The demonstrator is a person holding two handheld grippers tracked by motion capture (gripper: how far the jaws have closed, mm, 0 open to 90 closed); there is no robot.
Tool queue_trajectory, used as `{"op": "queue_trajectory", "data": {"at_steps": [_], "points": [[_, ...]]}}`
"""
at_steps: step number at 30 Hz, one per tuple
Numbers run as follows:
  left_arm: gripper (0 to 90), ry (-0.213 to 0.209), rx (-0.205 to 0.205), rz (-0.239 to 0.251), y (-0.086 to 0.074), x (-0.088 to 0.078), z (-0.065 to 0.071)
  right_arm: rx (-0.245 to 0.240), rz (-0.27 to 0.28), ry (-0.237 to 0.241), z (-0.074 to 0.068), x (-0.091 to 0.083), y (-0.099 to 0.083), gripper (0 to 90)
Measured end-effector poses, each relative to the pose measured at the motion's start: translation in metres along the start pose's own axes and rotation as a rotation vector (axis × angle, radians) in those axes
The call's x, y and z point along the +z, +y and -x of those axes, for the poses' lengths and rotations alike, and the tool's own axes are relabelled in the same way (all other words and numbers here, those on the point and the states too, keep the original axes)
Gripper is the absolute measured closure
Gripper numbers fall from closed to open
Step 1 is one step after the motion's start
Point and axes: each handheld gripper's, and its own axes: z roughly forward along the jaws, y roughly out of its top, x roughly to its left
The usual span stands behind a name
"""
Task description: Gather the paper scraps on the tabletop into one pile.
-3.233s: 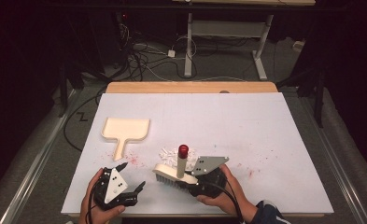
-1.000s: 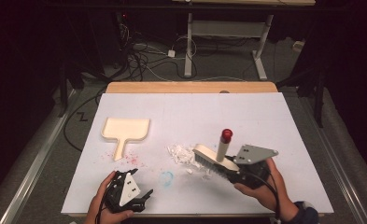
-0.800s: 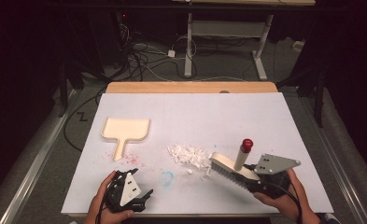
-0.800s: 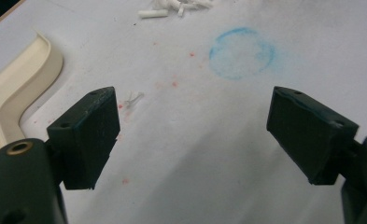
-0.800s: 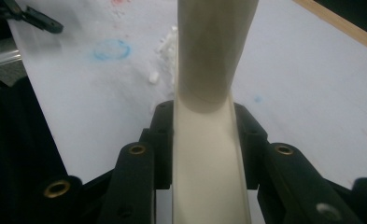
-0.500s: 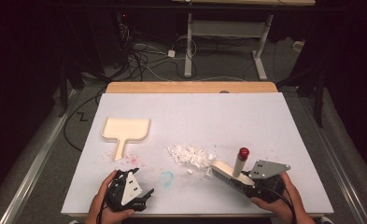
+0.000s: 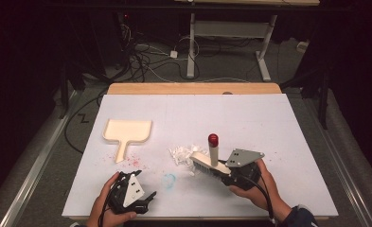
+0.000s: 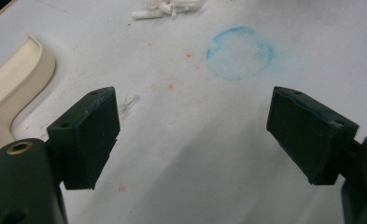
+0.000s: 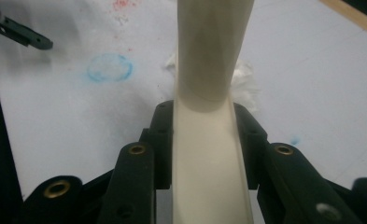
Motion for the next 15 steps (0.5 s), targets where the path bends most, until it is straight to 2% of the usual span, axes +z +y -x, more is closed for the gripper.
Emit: {"op": "queue_trajectory", "data": {"at_steps": [4,8,11,12,14,15], "points": [[16.5,0.002,0.004,0.000,0.001,-0.001,0.000,0.010,0.032,0.006,0.003,-0.023,0.000,67.9],[16.5,0.004,0.006,0.003,0.001,-0.001,0.001,0.026,0.057,-0.034,0.008,-0.048,-0.006,67.9],[16.5,0.004,0.010,0.002,0.002,-0.001,0.001,0.053,0.058,-0.095,0.017,-0.056,-0.012,67.9],[16.5,0.004,0.011,0.002,0.003,0.000,0.001,0.076,0.055,-0.123,0.021,-0.056,-0.015,67.9],[16.5,0.002,0.011,0.003,0.003,0.000,0.001,0.097,0.024,-0.203,0.028,-0.051,-0.021,67.9],[16.5,0.002,0.009,0.004,0.003,0.001,0.001,0.100,0.009,-0.225,0.029,-0.049,-0.023,67.9]]}}
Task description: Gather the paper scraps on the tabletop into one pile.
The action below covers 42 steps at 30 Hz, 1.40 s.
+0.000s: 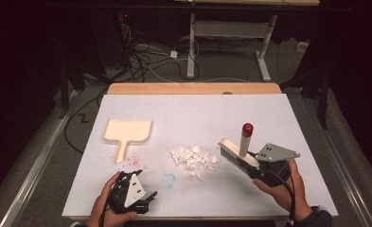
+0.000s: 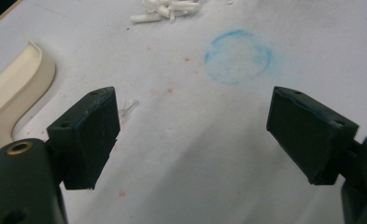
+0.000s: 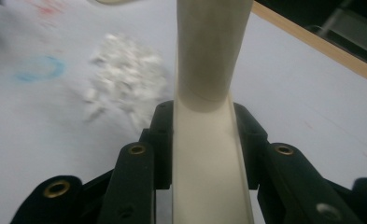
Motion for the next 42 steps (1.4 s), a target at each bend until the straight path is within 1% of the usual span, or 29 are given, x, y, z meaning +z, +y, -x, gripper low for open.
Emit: {"op": "queue_trajectory", "data": {"at_steps": [1,3,4,5,6,7,9,11,12,14,17,19,22,23,25,26,29,33,35,37,38,39,41,42], "points": [[16.5,0.000,0.000,-0.001,0.000,0.000,0.000,0.012,-0.028,-0.031,0.001,0.005,-0.003,67.9],[16.5,0.000,0.001,-0.001,0.000,0.000,0.000,0.015,-0.044,-0.058,0.002,0.011,-0.005,67.9],[16.5,-0.001,0.002,-0.002,0.000,0.001,0.000,0.016,-0.051,-0.080,0.002,0.016,-0.007,67.9],[16.5,-0.002,0.001,-0.002,0.000,0.001,0.000,0.027,-0.060,-0.101,0.002,0.020,-0.008,67.9],[16.5,-0.002,0.002,-0.004,0.000,0.000,0.000,0.043,-0.066,-0.111,0.002,0.024,-0.009,67.9],[16.5,0.000,0.005,-0.003,0.000,0.000,-0.001,0.059,-0.072,-0.097,0.000,0.029,-0.010,67.9],[16.5,-0.003,0.005,-0.001,0.000,0.001,0.000,0.071,-0.069,-0.071,-0.006,0.035,-0.008,68.0],[16.5,-0.014,0.008,-0.001,0.001,0.001,0.000,0.048,-0.075,-0.050,-0.016,0.042,-0.002,67.9],[16.5,-0.016,0.013,-0.001,0.001,0.001,0.001,0.051,-0.068,-0.033,-0.022,0.046,0.003,68.0],[16.5,-0.019,0.014,0.003,0.001,0.001,0.001,0.062,-0.052,-0.016,-0.032,0.053,0.010,68.0],[16.5,-0.021,0.013,0.003,0.001,0.001,0.001,0.074,-0.020,-0.016,-0.044,0.067,0.018,67.9],[16.5,-0.018,0.010,0.008,0.001,0.001,0.000,0.096,0.011,-0.023,-0.049,0.077,0.022,68.0],[16.5,-0.020,0.011,0.008,0.000,0.000,-0.001,0.117,0.042,-0.045,-0.051,0.086,0.023,67.9],[16.5,-0.021,0.009,0.008,0.000,0.000,-0.001,0.125,0.047,-0.039,-0.051,0.087,0.024,67.9],[16.5,-0.021,0.009,0.004,-0.001,0.001,-0.001,0.143,0.062,-0.038,-0.050,0.087,0.027,67.9],[16.5,-0.022,0.010,0.005,0.000,0.001,0.000,0.146,0.073,-0.030,-0.049,0.087,0.028,67.9],[16.5,-0.020,0.017,0.002,0.000,0.001,0.001,0.148,0.101,-0.035,-0.045,0.083,0.031,67.9],[16.5,-0.017,0.012,-0.001,0.000,0.001,0.000,0.154,0.098,-0.024,-0.039,0.076,0.030,67.8],[16.5,-0.016,0.017,-0.002,0.000,0.001,0.001,0.135,0.096,-0.021,-0.035,0.069,0.028,67.8],[16.5,-0.014,0.017,-0.003,0.000,0.001,0.001,0.111,0.112,-0.028,-0.030,0.059,0.027,67.8],[16.5,-0.016,0.015,-0.002,0.000,0.001,0.001,0.106,0.118,-0.035,-0.027,0.054,0.026,67.8],[16.5,-0.014,0.016,-0.002,0.000,0.001,0.001,0.101,0.118,-0.032,-0.022,0.047,0.025,67.8],[16.5,-0.015,0.015,-0.002,0.000,0.000,0.001,0.112,0.104,-0.030,-0.016,0.037,0.022,67.9],[16.5,-0.015,0.018,-0.004,0.000,0.000,0.001,0.104,0.097,-0.029,-0.013,0.034,0.021,67.9]]}}
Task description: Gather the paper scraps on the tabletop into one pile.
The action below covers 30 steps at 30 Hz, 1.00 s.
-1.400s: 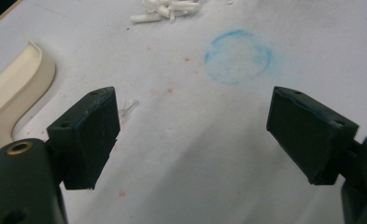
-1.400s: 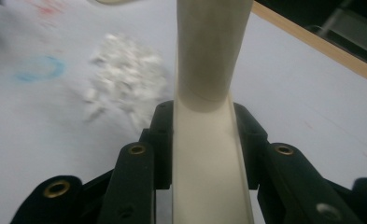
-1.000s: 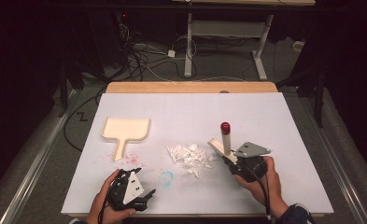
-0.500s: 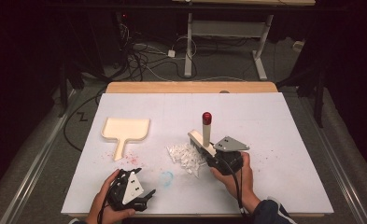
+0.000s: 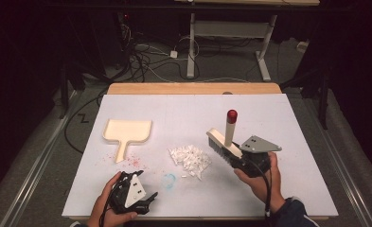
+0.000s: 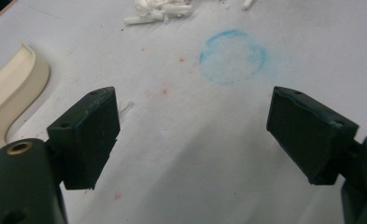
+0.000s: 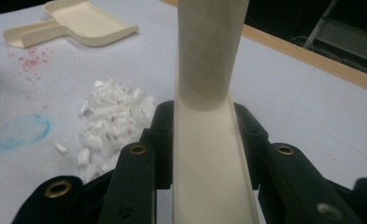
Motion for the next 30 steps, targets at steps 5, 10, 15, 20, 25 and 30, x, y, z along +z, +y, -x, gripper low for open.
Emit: {"op": "queue_trajectory", "data": {"at_steps": [5,10,15,20,25,30], "points": [[16.5,-0.002,-0.001,0.002,0.000,0.000,0.000,-0.047,-0.084,0.002,0.002,-0.009,-0.011,67.9],[16.5,-0.004,0.001,0.003,0.001,0.001,0.000,-0.086,-0.142,0.034,-0.006,-0.007,-0.018,67.9],[16.5,-0.005,0.006,0.001,0.001,0.002,0.001,-0.095,-0.126,0.072,-0.025,0.009,-0.016,67.9],[16.5,-0.007,0.006,-0.003,0.001,0.002,0.001,-0.097,-0.080,0.125,-0.043,0.018,-0.005,67.9],[16.5,-0.004,0.003,-0.001,-0.001,0.001,0.000,-0.105,-0.068,0.121,-0.043,0.013,-0.001,67.9],[16.5,0.001,0.006,-0.003,0.000,0.000,0.001,-0.099,-0.047,0.145,-0.033,-0.007,-0.003,67.9]]}}
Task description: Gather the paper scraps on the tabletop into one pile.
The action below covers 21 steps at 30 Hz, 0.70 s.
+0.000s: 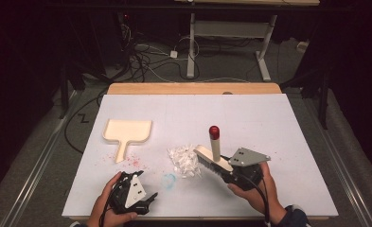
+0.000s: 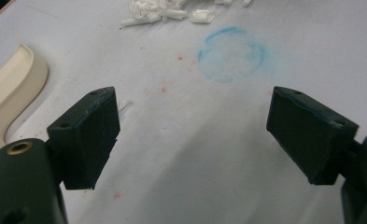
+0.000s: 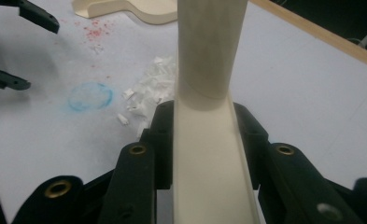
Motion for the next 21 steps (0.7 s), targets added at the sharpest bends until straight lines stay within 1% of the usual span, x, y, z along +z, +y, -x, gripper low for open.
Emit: {"op": "queue_trajectory", "data": {"at_steps": [2,5,8,10,12,13,14,17,21], "points": [[16.5,0.001,-0.001,0.001,0.000,0.000,0.000,-0.013,0.005,0.009,0.003,-0.012,-0.001,67.9],[16.5,0.002,-0.001,0.000,0.000,0.000,0.000,-0.015,0.012,0.035,0.006,-0.026,-0.005,67.9],[16.5,0.002,-0.002,0.000,0.001,0.000,0.000,-0.041,-0.008,0.069,0.001,-0.032,-0.012,67.9],[16.5,0.001,-0.001,0.000,0.001,0.000,0.000,-0.061,-0.035,0.100,-0.004,-0.030,-0.017,67.9],[16.5,0.000,0.000,0.002,0.001,0.000,0.001,-0.075,-0.063,0.127,-0.011,-0.024,-0.021,67.9],[16.5,0.000,0.003,0.001,0.002,0.000,0.001,-0.097,-0.076,0.147,-0.014,-0.019,-0.022,67.9],[16.5,0.001,0.003,0.000,0.002,0.000,0.001,-0.100,-0.077,0.155,-0.017,-0.015,-0.023,67.9],[16.5,-0.004,0.002,0.000,0.001,0.001,0.001,-0.119,-0.070,0.164,-0.021,-0.005,-0.021,67.9],[16.5,-0.007,0.000,-0.001,0.001,0.002,0.000,-0.135,-0.041,0.148,-0.021,0.011,-0.014,68.0]]}}
